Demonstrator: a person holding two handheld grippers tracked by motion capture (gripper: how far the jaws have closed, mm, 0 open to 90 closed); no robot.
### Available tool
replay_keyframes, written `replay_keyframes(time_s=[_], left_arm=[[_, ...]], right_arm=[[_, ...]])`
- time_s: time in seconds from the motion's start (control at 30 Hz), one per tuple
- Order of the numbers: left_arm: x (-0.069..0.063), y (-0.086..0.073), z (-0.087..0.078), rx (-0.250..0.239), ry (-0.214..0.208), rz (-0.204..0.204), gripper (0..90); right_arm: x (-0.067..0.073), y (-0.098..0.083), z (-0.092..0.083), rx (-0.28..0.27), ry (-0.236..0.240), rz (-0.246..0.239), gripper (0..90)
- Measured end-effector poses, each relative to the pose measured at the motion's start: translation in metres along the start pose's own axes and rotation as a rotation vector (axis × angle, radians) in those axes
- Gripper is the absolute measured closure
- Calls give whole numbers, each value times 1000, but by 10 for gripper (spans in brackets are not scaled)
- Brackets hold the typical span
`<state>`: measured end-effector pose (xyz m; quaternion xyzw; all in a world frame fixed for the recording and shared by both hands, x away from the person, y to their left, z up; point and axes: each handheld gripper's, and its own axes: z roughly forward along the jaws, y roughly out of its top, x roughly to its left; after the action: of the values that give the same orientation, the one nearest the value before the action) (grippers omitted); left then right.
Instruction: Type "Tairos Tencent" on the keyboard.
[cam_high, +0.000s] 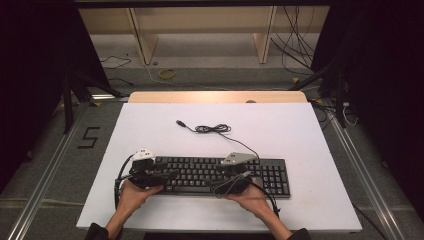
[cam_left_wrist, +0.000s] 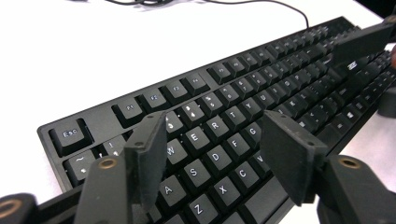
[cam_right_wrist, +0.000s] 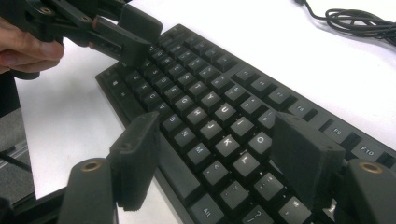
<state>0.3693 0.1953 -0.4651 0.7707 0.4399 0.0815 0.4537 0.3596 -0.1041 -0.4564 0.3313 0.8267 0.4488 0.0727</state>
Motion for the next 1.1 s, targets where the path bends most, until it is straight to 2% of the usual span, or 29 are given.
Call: replay_keyframes(time_s=[0.1,0.2,0.37,1.1], left_arm=[[0,0,-2,-11,-2,0,376],[0,0,-5,-30,-9,-16,358],[-1,-1,-7,-34,-15,-16,343],[-6,-8,-17,-58,-27,-16,299]], right_arm=[[1,0,1,1,3,-2,343],[3,1,3,0,9,-5,352],[5,2,5,-2,24,-7,385],[20,3,16,34,67,-48,691]])
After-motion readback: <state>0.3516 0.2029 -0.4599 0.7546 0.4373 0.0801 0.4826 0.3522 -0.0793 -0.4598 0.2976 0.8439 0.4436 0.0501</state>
